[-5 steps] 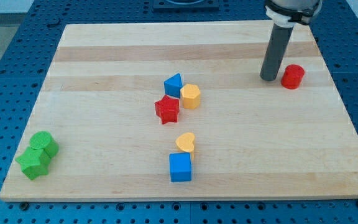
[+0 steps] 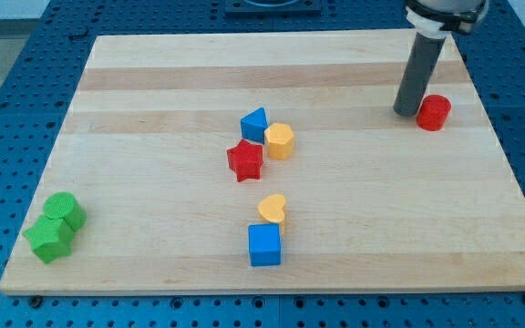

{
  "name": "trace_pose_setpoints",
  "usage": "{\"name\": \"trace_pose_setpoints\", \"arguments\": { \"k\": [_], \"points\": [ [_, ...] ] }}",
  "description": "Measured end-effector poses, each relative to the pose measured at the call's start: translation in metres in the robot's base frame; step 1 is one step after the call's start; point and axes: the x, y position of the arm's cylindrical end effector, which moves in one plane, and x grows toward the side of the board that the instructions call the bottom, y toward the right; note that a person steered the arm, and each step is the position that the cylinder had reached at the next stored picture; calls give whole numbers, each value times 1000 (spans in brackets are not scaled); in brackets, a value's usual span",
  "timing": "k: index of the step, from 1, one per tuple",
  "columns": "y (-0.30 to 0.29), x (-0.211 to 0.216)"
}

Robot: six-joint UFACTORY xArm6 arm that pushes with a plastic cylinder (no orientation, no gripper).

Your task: Slide red star closer to the red circle

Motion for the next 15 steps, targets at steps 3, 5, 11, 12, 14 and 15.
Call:
{"name": "trace_pose_setpoints", "arguments": {
  "k": [3, 5, 11, 12, 14, 15],
  "points": [
    [-213, -76],
    [-272, -47],
    [-228, 114],
    [-228, 104],
    [-228, 84],
    [-215, 86]
  ]
}}
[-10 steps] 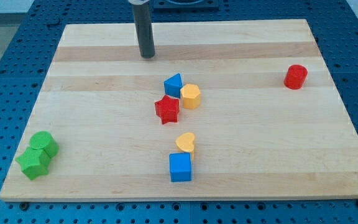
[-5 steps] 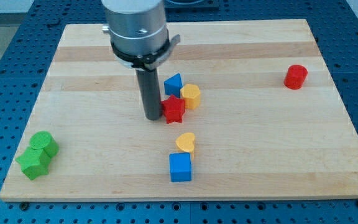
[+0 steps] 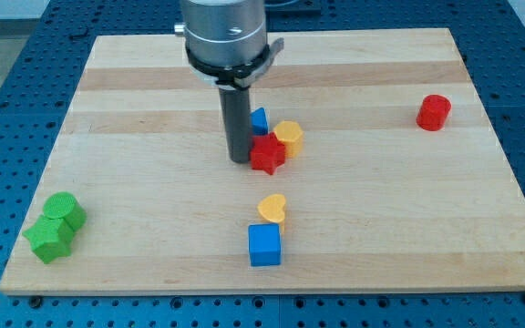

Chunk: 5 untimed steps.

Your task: Slide red star closer to the red circle

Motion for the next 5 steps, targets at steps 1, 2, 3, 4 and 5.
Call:
{"name": "trace_pose_setpoints", "arguments": {
  "k": [1, 2, 3, 4, 5],
  "points": [
    [37, 13],
    [57, 16],
    [56, 7],
    [64, 3],
    [90, 3]
  ]
}}
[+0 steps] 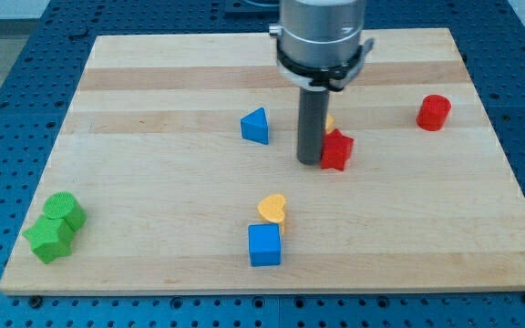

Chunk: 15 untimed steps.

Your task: Slide red star closer to the red circle

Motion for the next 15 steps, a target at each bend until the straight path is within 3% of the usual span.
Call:
{"name": "trace_pose_setpoints", "arguments": {
  "k": [2, 5, 7, 11, 13, 15],
  "points": [
    [40, -6],
    [48, 14],
    [108, 7],
    [56, -16],
    [135, -17],
    [148, -18]
  ]
}}
